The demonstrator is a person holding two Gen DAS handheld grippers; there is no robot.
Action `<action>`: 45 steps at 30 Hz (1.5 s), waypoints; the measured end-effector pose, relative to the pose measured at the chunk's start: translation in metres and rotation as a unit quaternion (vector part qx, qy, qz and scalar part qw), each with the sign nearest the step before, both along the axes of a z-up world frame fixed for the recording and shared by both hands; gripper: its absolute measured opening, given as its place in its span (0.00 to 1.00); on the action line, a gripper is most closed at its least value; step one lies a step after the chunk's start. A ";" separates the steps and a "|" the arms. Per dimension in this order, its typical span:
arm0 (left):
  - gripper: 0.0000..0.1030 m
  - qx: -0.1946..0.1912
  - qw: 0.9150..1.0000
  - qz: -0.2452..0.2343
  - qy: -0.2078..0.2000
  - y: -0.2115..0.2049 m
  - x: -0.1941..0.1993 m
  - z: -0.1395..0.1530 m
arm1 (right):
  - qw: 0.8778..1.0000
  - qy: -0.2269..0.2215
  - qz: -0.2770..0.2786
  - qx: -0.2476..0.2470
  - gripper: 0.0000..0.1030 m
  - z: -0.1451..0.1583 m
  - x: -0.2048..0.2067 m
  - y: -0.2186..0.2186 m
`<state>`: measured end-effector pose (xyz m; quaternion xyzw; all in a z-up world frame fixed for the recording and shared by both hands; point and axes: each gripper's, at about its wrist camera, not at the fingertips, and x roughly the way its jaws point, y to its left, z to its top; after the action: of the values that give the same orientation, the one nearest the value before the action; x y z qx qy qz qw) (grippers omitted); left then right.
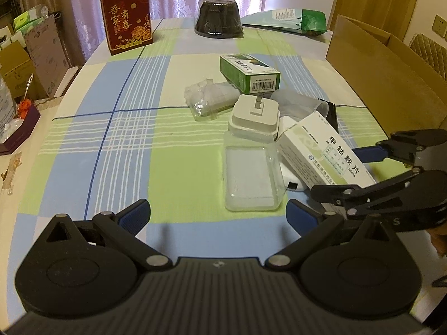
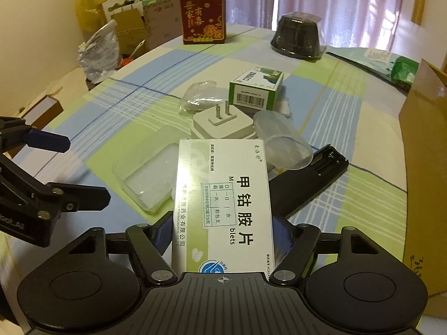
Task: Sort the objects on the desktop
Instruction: 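Grasp the clear plastic container with the left tool while the right tool holds the medicine box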
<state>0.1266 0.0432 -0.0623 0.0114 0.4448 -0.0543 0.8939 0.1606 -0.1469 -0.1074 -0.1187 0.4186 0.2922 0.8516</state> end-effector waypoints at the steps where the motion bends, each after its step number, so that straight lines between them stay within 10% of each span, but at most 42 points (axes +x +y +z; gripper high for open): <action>1: 0.98 0.000 1.000 -0.002 -0.001 -0.001 0.002 -0.001 | 1.000 -0.006 -0.008 -0.002 0.68 0.002 -0.002 -0.002; 9: 0.88 0.001 1.000 -0.027 -0.005 -0.026 0.028 -0.011 | 0.997 -0.015 -0.069 0.010 0.68 0.018 -0.012 -0.033; 18: 0.50 0.016 1.000 -0.014 0.003 -0.034 0.050 -0.024 | 0.996 -0.001 -0.091 0.009 0.68 0.017 -0.023 -0.050; 45: 0.50 0.031 0.999 -0.036 0.012 -0.023 -0.009 0.003 | 0.993 0.004 -0.120 -0.008 0.68 0.026 -0.046 -0.056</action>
<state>0.1176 0.0204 -0.0592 0.0542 0.4565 -0.0725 0.8851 0.1148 -0.2027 -0.0815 -0.0734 0.4353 0.1851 0.8780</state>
